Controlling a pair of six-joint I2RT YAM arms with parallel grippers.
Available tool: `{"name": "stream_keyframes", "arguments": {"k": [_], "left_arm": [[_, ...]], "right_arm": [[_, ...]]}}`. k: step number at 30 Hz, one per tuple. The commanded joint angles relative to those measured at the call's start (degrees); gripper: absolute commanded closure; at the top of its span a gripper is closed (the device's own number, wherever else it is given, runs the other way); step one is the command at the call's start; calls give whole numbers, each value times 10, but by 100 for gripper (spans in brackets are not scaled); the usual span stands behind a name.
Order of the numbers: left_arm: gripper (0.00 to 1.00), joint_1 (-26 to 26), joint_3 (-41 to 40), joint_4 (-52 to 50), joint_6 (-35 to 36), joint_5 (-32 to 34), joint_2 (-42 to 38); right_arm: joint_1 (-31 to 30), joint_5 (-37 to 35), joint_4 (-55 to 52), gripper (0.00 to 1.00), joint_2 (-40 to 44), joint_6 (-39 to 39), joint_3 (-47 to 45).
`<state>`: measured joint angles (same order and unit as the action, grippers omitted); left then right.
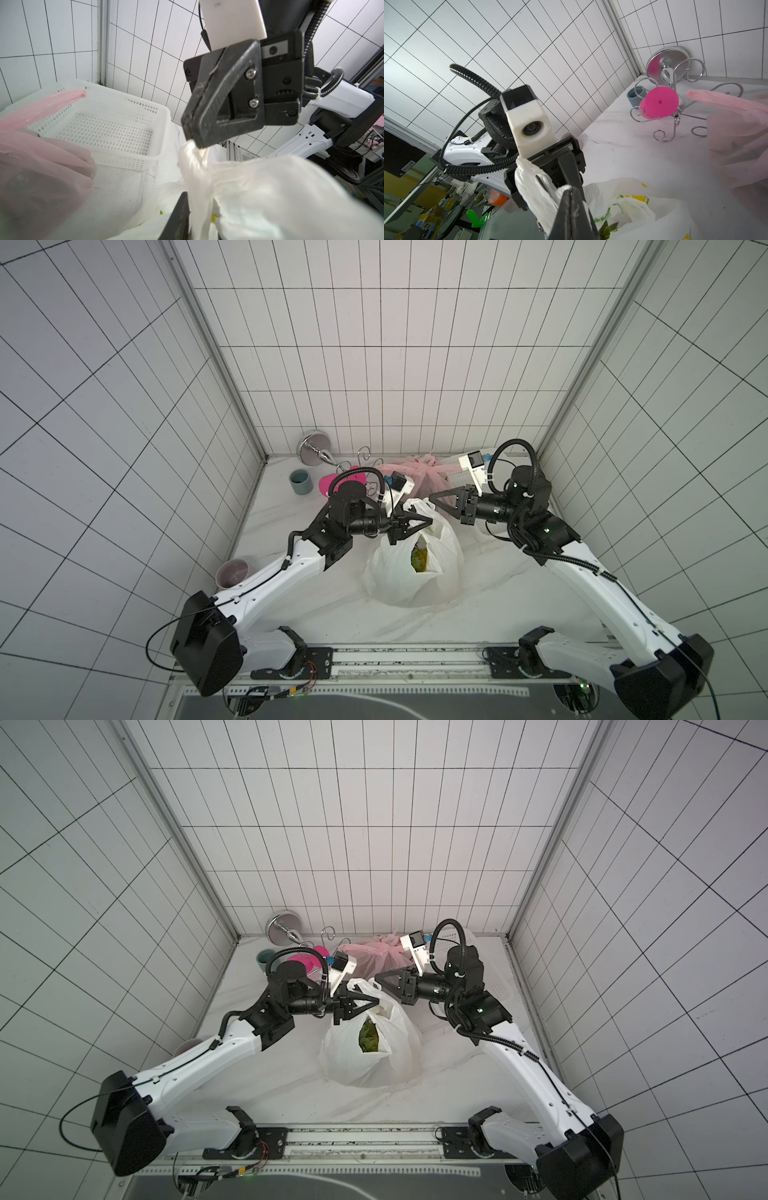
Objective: Place the pineapple into a plastic bag & tie a knot
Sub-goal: Cross the plastic bag at the center of the board.
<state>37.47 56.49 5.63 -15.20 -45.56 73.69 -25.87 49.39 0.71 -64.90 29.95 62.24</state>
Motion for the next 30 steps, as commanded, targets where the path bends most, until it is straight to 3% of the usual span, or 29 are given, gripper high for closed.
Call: {"name": "stream_keyframes", "arguments": {"k": [1,16,21,22,24,26,30], "left_arm": [[75,5,-13,-3,5,9,6],[75,4,-41,-16,8,26,15],[85,5,-45,-17,10,48,7],[86,5,-46,-11,8,51,5],[89,5,-44,-3,5,52,5],[90,5,-37,-1,6,54,6],[90,5,-27,0,8,49,7]], "right_arm": [[5,-19,19,100,8,-7,4],[12,-88,-28,100,63,-43,15],[12,-88,-69,100,55,-55,22],[12,-103,-91,93,48,-59,27],[12,-128,-111,61,36,-55,25],[13,-144,-114,42,28,-46,19],[13,-126,-99,35,13,-38,18]]}}
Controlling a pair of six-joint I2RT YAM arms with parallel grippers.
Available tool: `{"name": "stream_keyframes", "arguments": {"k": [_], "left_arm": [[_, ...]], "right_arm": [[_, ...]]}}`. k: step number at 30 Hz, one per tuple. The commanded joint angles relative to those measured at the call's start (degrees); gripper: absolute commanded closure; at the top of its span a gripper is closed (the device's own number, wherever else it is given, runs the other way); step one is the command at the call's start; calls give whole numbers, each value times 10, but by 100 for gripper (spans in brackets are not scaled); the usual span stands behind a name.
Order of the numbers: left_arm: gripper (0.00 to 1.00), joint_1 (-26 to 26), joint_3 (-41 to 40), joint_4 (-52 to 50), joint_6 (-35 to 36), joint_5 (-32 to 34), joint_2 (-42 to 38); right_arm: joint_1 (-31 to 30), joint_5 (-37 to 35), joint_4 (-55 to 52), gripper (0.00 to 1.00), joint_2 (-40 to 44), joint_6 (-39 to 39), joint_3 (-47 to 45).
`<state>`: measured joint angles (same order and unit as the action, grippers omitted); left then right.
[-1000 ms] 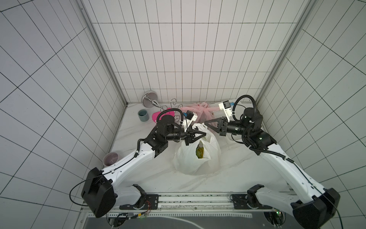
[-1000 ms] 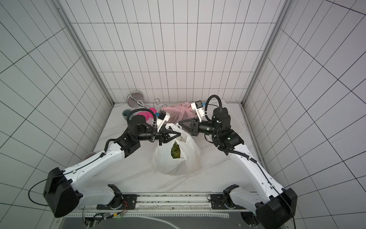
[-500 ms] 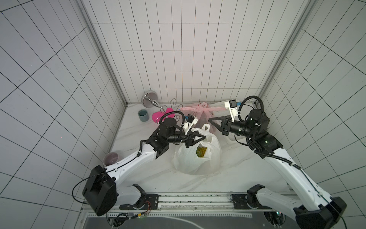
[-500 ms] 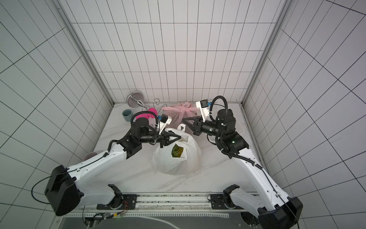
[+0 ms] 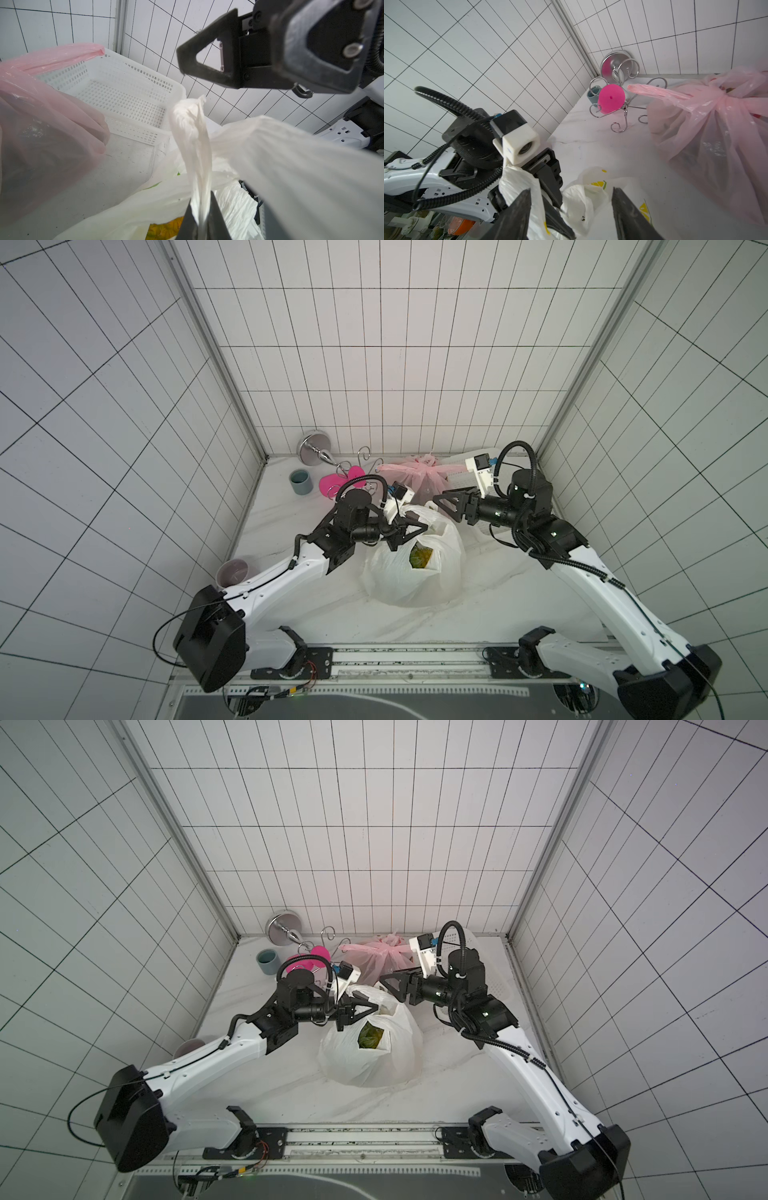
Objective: Place the pineapple into a plastic bag & tie a knot
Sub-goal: Cross the plastic bag at the center of the board.
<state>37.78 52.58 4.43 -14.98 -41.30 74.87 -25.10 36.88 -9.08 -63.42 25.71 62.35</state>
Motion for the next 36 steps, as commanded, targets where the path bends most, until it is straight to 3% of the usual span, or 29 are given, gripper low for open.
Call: {"name": "stream_keyframes", "arguments": {"k": [1,6,13,15,17,21,36], "left_arm": [[90,3,13,11,6,4,-5],[90,5,15,9,8,2,-8],[89,8,27,8,10,14,-13],[87,8,35,5,12,14,-14],[84,8,42,-1,14,13,-14],[77,9,52,-18,20,14,-13],[73,12,27,-42,24,27,3]], "right_arm": [[5,7,5,34,-5,6,17],[4,25,15,33,-27,7,13],[0,63,21,37,-37,4,0],[0,64,20,49,-35,3,-3],[0,59,23,71,-31,4,-2],[0,40,34,98,-22,5,10],[0,7,41,100,-9,-6,82]]}}
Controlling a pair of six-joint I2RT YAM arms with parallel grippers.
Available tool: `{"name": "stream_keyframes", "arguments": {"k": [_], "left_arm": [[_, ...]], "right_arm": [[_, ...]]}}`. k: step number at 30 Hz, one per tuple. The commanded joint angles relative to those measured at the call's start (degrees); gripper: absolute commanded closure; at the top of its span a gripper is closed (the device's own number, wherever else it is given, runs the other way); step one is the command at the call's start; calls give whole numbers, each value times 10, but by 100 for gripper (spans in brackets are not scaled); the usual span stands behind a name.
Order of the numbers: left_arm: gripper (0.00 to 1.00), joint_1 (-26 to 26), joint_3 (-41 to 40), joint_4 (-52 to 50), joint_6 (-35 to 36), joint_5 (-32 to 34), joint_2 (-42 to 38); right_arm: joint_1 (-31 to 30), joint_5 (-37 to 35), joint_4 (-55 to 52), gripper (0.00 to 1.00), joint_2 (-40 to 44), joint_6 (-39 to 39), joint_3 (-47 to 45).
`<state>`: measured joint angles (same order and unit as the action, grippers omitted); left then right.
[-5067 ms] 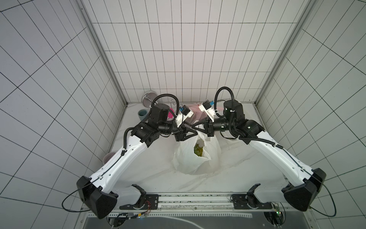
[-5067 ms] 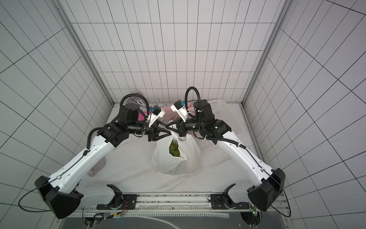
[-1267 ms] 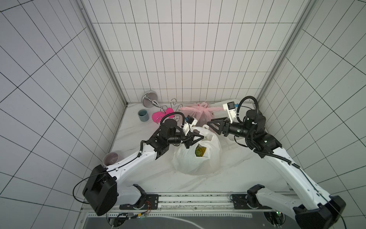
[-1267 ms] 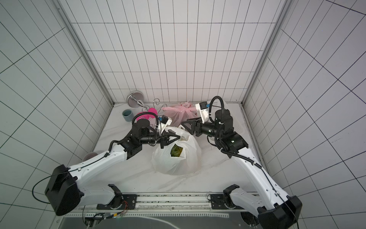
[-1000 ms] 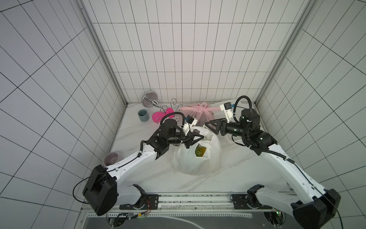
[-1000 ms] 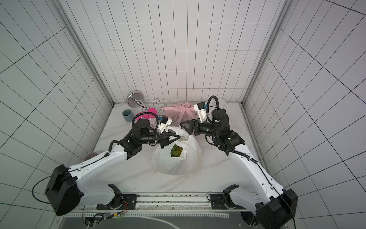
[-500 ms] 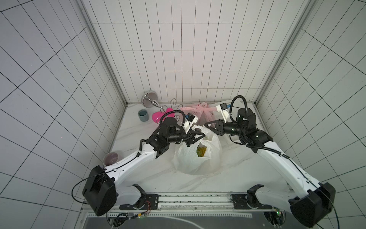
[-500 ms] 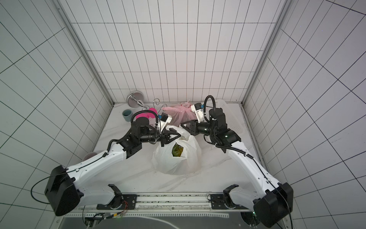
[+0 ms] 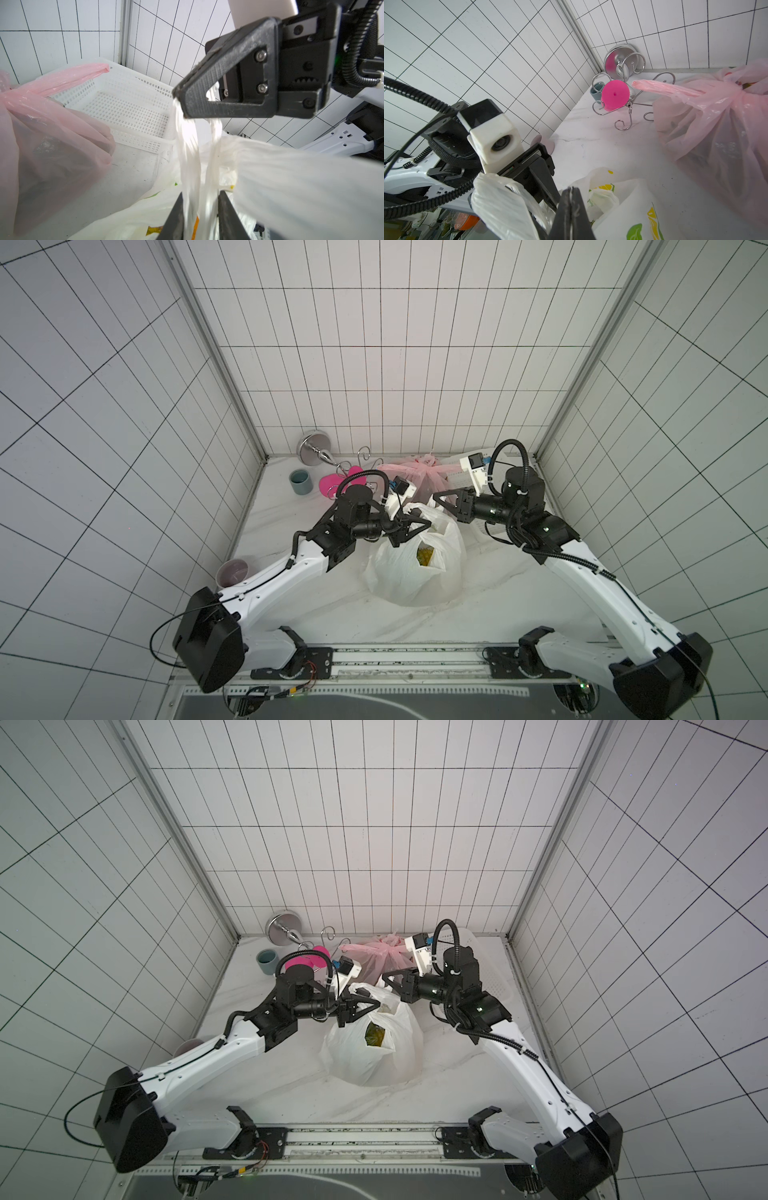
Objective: Place the pineapple into a plastic bag & tie a knot
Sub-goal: Cross the plastic bag at the center of the board.
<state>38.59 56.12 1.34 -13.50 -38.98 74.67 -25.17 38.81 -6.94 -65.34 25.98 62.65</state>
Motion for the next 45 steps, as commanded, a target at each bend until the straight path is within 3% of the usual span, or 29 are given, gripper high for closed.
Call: {"name": "stream_keyframes", "arguments": {"k": [1,15,22,25,30,35,39,45], "left_arm": [[73,4,-9,-14,11,4,6],[69,5,-23,-46,21,12,-23],[91,4,-16,-58,13,65,2],[99,1,-8,-55,5,94,5],[100,-9,-7,-42,-13,122,1],[100,-12,-7,-26,-26,126,-5],[100,-12,0,-24,-29,129,-9],[100,-12,11,-38,-28,130,-10]], "right_arm": [[0,-12,21,100,12,-9,79],[-5,-7,30,100,7,-10,74],[-23,29,24,100,55,-9,61],[-34,33,3,100,103,-11,20],[-60,45,-14,100,187,6,-70],[-124,43,30,100,234,41,-200],[-155,23,32,100,210,18,-256],[-179,-32,8,100,101,-55,-271]]}}
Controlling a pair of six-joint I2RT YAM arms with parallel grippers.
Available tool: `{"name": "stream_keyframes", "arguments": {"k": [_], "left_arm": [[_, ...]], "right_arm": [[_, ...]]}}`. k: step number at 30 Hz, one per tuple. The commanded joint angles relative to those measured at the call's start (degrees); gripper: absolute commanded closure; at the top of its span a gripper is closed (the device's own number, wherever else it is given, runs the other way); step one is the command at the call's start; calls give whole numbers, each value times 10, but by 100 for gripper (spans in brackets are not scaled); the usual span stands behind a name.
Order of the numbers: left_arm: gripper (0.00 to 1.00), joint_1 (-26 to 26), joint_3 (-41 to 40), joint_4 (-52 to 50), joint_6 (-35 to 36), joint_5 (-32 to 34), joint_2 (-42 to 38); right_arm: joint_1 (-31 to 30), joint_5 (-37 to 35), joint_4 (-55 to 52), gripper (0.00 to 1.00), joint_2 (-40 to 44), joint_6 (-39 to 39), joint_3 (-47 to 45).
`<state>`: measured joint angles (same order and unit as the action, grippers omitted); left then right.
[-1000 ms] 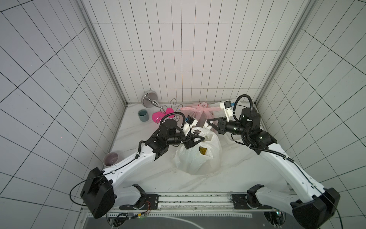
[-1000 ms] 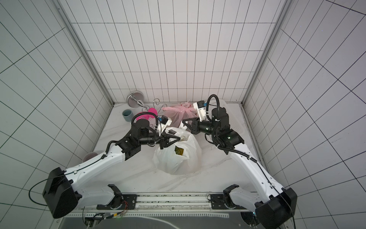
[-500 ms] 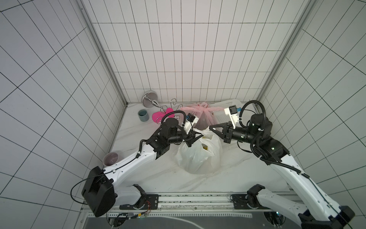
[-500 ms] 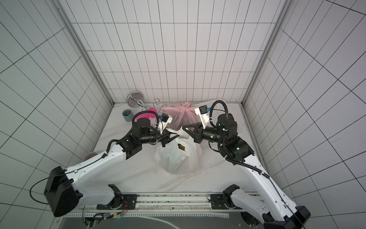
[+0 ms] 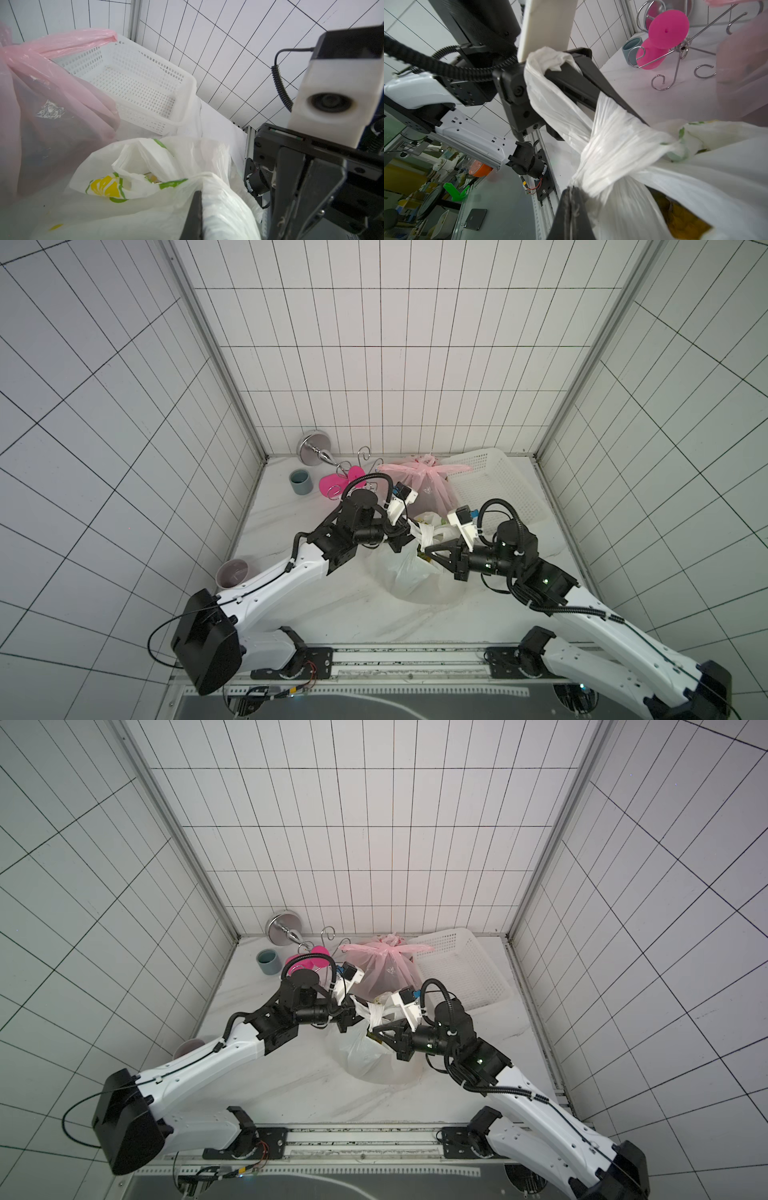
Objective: Place the pineapple into a plastic bag & tie a knot
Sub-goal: Cross the plastic bag at the center of the board.
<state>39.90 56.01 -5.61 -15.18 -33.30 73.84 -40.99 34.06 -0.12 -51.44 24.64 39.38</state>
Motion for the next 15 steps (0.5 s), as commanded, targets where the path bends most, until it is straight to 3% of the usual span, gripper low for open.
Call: {"name": "stream_keyframes", "arguments": {"k": [1,8,13,15], "left_arm": [[100,-25,12,30,-12,72,-3],[100,-25,6,10,-15,58,-13],[100,-25,1,-19,-13,54,-23],[95,-24,0,-36,-12,55,-26]], "right_arm": [[-22,2,-62,100,-54,-49,-40],[-26,-157,-21,100,-109,-60,-50],[-26,-201,56,100,-72,-56,-74],[-26,-207,69,100,-65,-59,-75]]}}
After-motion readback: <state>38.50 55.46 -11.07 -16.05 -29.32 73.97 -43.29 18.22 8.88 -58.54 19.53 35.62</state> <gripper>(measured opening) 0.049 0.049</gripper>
